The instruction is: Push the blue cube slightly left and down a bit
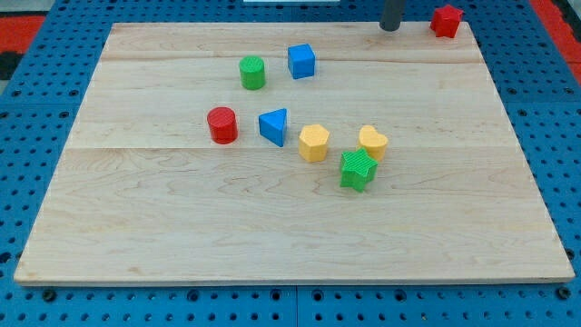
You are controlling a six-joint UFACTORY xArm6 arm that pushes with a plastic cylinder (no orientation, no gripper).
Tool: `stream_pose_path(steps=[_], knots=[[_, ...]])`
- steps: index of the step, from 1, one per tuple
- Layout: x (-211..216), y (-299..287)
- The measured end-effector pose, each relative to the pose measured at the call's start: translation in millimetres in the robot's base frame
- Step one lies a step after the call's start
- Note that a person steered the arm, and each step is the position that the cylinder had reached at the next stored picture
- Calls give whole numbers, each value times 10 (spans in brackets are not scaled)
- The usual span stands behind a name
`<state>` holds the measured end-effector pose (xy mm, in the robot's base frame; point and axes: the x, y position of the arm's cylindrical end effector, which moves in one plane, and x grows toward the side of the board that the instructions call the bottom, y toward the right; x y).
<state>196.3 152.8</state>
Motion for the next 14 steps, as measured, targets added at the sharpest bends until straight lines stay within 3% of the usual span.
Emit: stream_pose_path(steps=[2,4,6,8,11,13,14], knots=[[494,-30],[690,-1108],[1051,-1458],[682,-2450],[731,-2206],[466,-1991],[476,-1547]])
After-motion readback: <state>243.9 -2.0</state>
